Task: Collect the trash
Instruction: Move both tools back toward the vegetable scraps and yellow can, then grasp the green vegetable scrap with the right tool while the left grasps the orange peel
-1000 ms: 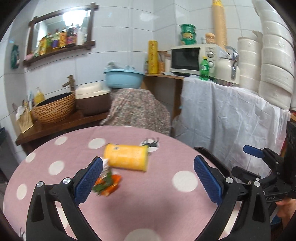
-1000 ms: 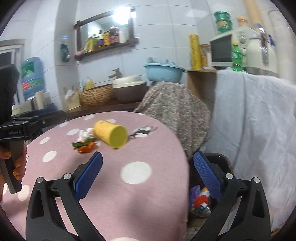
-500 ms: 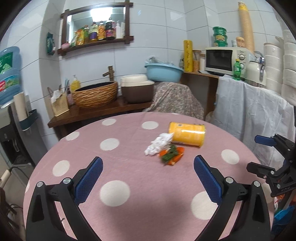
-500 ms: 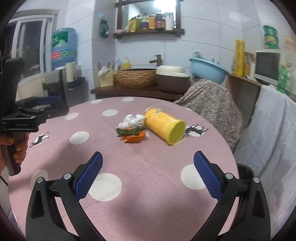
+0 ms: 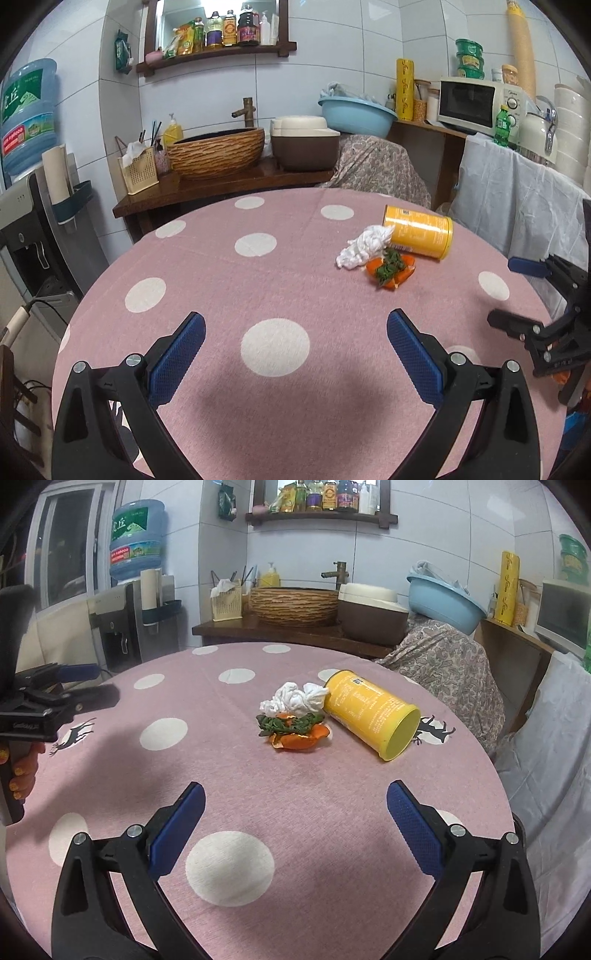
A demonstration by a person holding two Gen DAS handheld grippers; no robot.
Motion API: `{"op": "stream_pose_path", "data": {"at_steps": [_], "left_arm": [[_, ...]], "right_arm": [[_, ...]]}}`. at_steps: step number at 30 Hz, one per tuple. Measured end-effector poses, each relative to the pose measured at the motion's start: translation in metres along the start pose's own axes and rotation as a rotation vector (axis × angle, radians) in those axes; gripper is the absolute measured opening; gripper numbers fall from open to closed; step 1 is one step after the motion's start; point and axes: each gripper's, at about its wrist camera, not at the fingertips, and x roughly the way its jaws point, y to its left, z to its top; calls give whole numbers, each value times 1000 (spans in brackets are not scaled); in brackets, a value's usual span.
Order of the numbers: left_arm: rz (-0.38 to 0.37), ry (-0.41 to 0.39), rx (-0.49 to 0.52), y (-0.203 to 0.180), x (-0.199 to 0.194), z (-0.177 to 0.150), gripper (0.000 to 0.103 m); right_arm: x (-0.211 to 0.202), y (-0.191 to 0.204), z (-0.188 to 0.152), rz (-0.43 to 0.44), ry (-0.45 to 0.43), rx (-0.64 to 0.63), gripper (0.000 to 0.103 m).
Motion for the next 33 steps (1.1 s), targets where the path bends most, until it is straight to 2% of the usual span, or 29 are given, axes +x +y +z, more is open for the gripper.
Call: {"op": "stream_pose_path", "data": {"at_steps": [5, 10, 14, 17, 22, 27, 29, 31, 33], "left_arm": [[-3, -2, 33, 1, 5, -1, 98], [-33, 14, 17, 4, 14, 3, 98], [-46, 20, 17, 2, 20, 7, 98], [-46, 28, -10, 5, 25, 9, 98], [-50, 46, -24, 11, 30, 4, 98], [-48, 64, -20, 17, 33, 0, 98], [-48, 68, -24, 19, 34, -1, 98], [-57, 72, -29, 22, 36, -1, 98], [-65, 77, -30, 22, 38, -1, 98]], "right_arm": [[12, -12, 8, -10, 17, 33, 97], [28, -24, 16, -39, 43, 42, 97], [42, -31, 24, 25, 64, 84, 94], [58, -25, 32, 74, 92, 75, 88], [89, 3, 47, 103, 131, -4, 71], [114, 30, 57, 58, 162, -128, 57], [123, 34, 57, 44, 185, -145, 45], [131, 33, 56, 42, 200, -135, 23], [131, 30, 55, 52, 195, -110, 14]]}}
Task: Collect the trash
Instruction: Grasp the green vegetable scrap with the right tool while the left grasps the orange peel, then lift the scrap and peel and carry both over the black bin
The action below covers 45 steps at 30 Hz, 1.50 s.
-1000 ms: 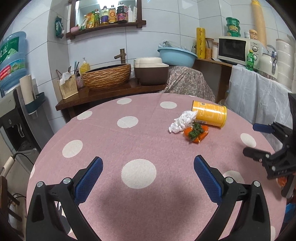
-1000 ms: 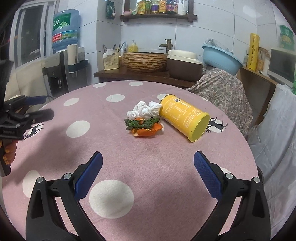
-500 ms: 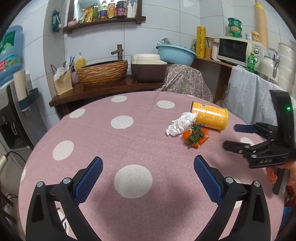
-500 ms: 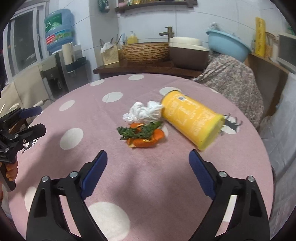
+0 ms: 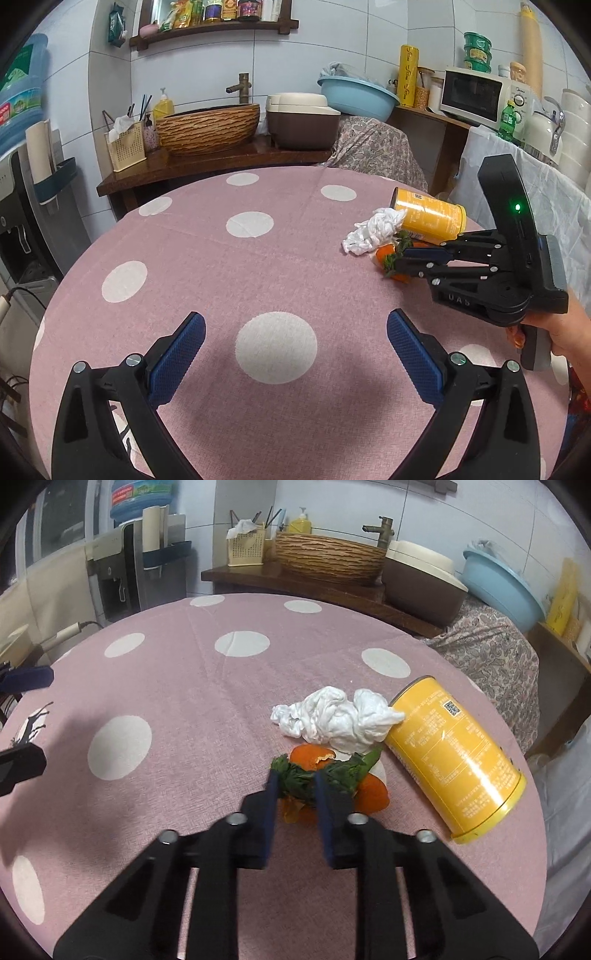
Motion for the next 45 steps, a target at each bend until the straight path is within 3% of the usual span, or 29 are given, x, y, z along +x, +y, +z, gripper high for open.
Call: {"op": "stream_pose_path", "data": {"at_steps": [4, 20, 31, 38, 40, 42, 45], "left_arm": [[-8, 7, 16, -3, 5, 0, 98], [-129, 80, 107, -68, 48, 18, 98], [-73, 179, 233, -117, 109, 34, 95], [-67, 238, 233, -126, 130, 39, 68], [-54, 247, 222, -126, 135, 41, 58], [-63, 251, 194, -126, 137, 43, 40], [-76, 235, 146, -123, 133, 44, 27]], "right_arm": [[-13, -5, -3, 19, -44, 17, 7], [-121, -29, -31, 38, -232, 82, 6], [-164, -53, -65, 15, -258, 162, 6], [-172, -66, -83, 9, -259, 198, 6], [-173, -69, -87, 7, -260, 205, 6], [-173, -71, -90, 7, -261, 213, 6], [-175, -76, -96, 6, -262, 226, 6]]}}
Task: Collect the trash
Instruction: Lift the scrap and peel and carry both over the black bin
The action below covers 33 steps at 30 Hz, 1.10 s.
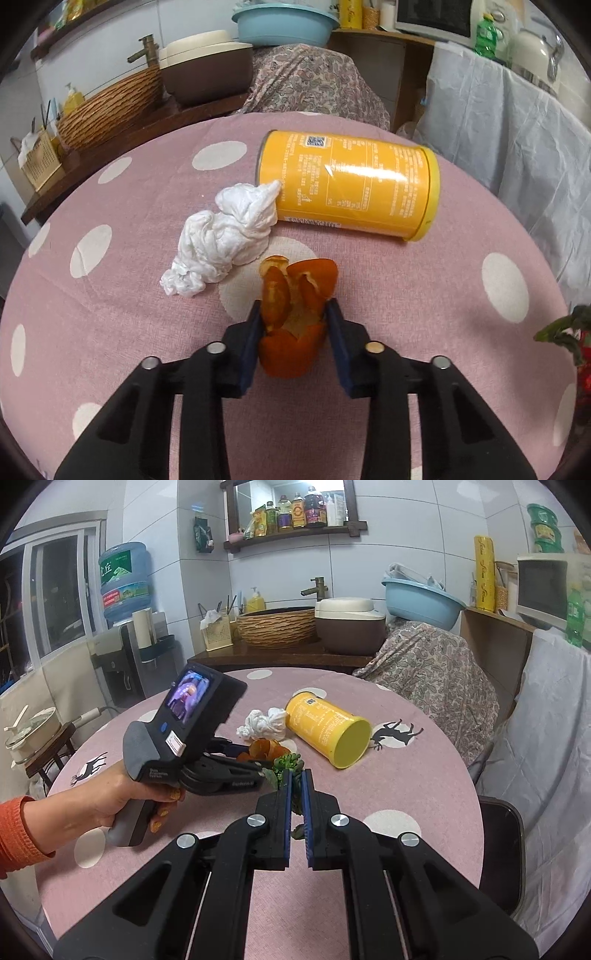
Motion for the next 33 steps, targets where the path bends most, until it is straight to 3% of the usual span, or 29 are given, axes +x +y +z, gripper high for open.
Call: {"op": "stream_pose_path", "data": {"at_steps": [6, 19, 27, 33], "left_arm": [[-30, -60, -21, -5, -23, -16, 20], [-101, -190, 31, -42, -101, -61, 19], [-162, -222, 110, -95, -115, -45, 19], [-247, -203, 145, -146, -98, -17, 19]], "right_arm": [[-10, -9, -10, -3, -7, 25, 6], [-42, -33, -56, -2, -12, 85, 6], [-81, -72, -66, -68, -56, 122, 6], [-96, -122, -71, -165, -73, 167, 6]]}}
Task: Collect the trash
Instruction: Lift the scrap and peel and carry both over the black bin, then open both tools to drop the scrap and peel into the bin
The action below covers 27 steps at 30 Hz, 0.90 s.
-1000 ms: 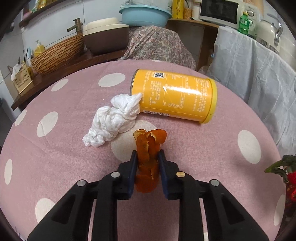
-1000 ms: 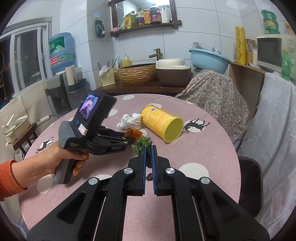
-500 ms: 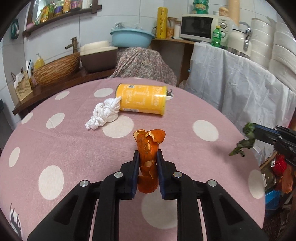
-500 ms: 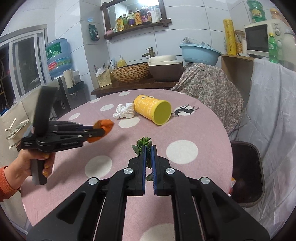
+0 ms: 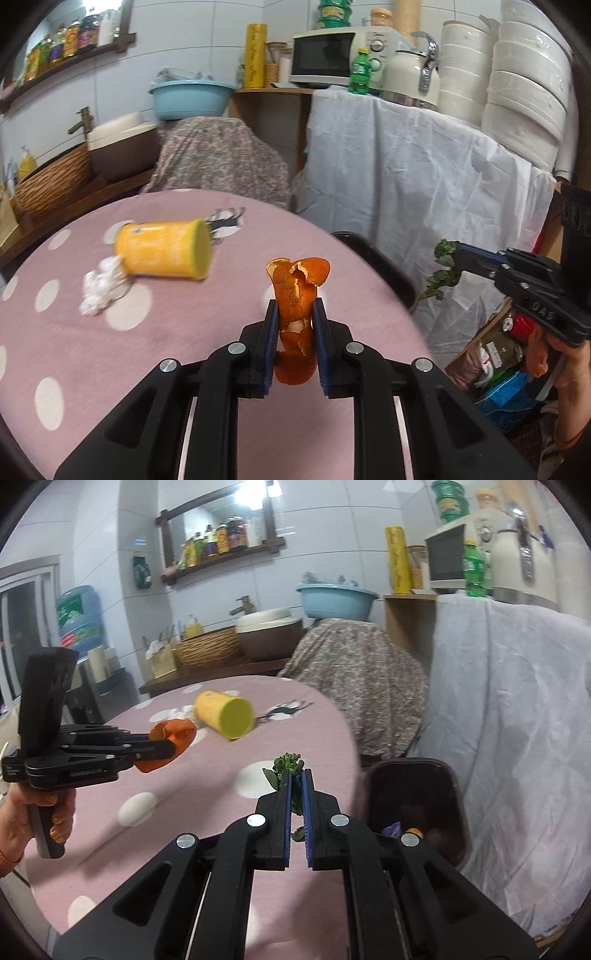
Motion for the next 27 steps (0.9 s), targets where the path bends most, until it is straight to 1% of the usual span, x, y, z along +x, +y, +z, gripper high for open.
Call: {"op": "stream_pose_path", "data": {"at_steps": [2, 7, 10, 12, 14, 16, 18, 20, 22, 24, 27], "left_arm": [[-28, 11, 11, -14, 13, 10, 19], [-77, 38, 63, -54, 49, 38, 19], [-107, 77, 75, -73, 74, 52, 19], [-103, 96, 92, -85, 91, 61, 19], [-82, 103, 125, -99, 109, 68, 19], [-83, 119, 141, -108, 122, 74, 19], [-84, 145, 139, -114, 138, 78, 19], [-86, 175, 125, -118, 155, 81, 19], [-86, 199, 114, -120, 167, 82, 19], [-66, 214, 119, -124, 180, 84, 19], [-58, 250, 113, -126, 200, 86, 19]], "right_arm": [[4, -20, 1, -32, 4, 16, 6], [28, -73, -3, -98, 50, 94, 6], [49, -107, -11, -106, 78, 174, 6], [65, -128, -18, -110, 98, 235, 6], [85, -152, -26, -110, 118, 312, 6], [102, -164, -34, -154, 136, 333, 7], [115, -168, -39, -171, 150, 331, 8], [122, -169, -48, -193, 164, 326, 16], [123, -172, -57, -203, 152, 342, 44], [121, -175, -63, -222, 140, 351, 55], [112, -176, -71, -228, 122, 364, 55]]}}
